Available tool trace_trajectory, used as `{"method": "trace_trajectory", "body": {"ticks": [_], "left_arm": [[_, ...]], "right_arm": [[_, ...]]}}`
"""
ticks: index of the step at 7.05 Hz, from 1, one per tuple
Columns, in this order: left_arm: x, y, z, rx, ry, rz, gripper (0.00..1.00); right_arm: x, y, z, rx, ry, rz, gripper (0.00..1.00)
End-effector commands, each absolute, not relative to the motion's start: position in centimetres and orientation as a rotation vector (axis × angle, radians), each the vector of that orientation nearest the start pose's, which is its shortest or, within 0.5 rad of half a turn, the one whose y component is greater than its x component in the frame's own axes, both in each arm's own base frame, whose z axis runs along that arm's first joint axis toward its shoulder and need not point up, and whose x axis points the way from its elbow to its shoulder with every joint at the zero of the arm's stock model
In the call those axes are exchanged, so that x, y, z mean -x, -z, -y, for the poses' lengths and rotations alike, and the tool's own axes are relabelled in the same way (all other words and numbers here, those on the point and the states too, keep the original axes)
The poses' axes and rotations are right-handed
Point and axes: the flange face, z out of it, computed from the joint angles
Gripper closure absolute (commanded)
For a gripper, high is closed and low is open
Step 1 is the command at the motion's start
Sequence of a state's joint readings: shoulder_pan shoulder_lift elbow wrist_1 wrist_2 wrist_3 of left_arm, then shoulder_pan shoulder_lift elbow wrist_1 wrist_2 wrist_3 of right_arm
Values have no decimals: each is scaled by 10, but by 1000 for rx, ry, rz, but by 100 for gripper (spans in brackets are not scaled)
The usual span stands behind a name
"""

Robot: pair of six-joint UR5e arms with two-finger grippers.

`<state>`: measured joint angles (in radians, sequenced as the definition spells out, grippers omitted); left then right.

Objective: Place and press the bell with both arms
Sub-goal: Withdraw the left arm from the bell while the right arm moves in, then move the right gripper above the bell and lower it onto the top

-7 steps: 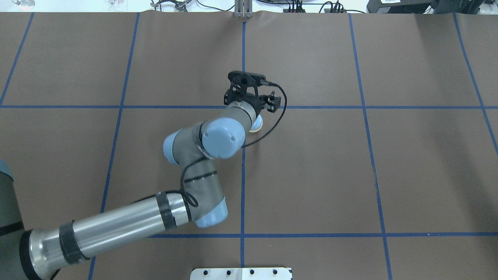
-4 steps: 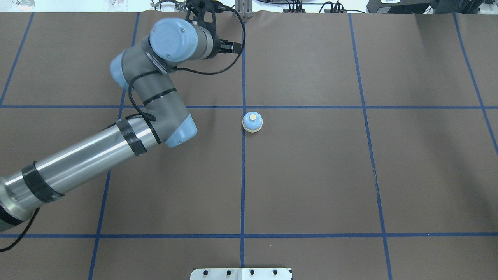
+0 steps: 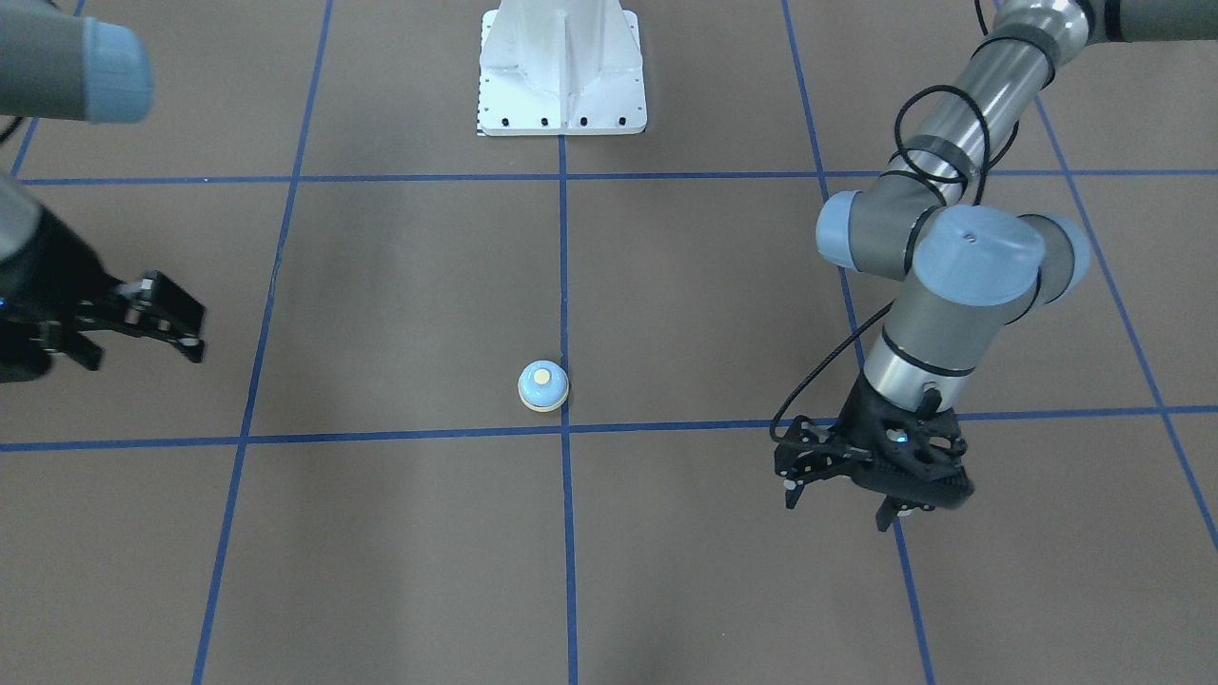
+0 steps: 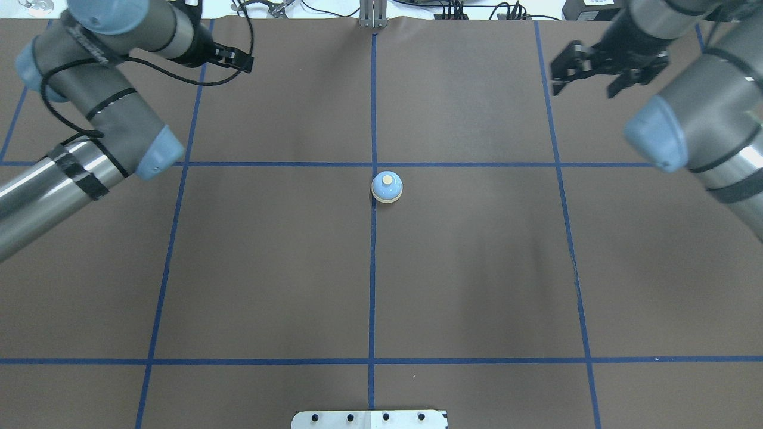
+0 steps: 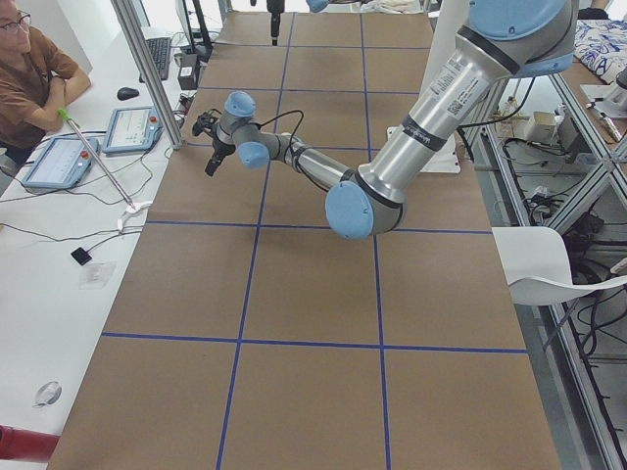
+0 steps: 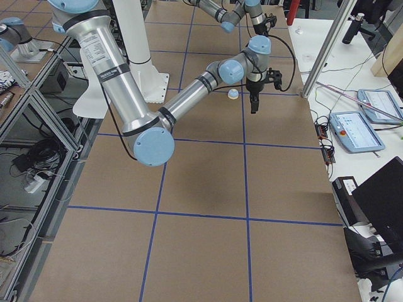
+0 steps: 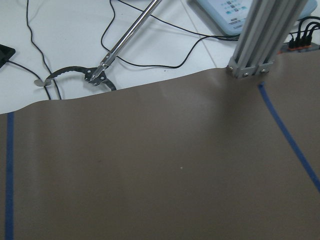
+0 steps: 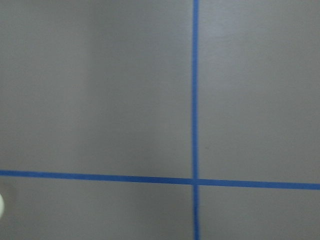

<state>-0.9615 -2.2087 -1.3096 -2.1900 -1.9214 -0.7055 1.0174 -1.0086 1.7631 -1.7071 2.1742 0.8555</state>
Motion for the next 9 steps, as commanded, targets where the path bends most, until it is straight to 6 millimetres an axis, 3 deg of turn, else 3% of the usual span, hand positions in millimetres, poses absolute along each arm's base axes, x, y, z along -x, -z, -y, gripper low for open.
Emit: {"method": "trace_trajectory", "body": {"ticks": [1, 2, 3, 4, 5, 6, 9], "left_arm": [[-275, -369, 650, -559, -127, -877, 0], [-257, -386, 636, -556, -133, -869, 0], [-237, -397, 621, -545, -134, -882, 0], [-203, -407, 613, -528, -111, -897, 0], [-190, -418, 599, -524, -110, -892, 0], [-188, -429, 594, -526, -136, -875, 0], [-187, -431, 594, -529, -146, -870, 0]], "right_arm": [[389, -193, 548, -37, -240, 837, 92], [422, -183, 529, -55, -212, 823, 100], [451, -175, 522, -46, -183, 817, 100], [492, -152, 540, -21, -172, 794, 100], [527, -140, 551, -3, -158, 777, 100], [547, -146, 554, -1, -143, 781, 100], [578, -169, 562, 20, -126, 769, 100]]}}
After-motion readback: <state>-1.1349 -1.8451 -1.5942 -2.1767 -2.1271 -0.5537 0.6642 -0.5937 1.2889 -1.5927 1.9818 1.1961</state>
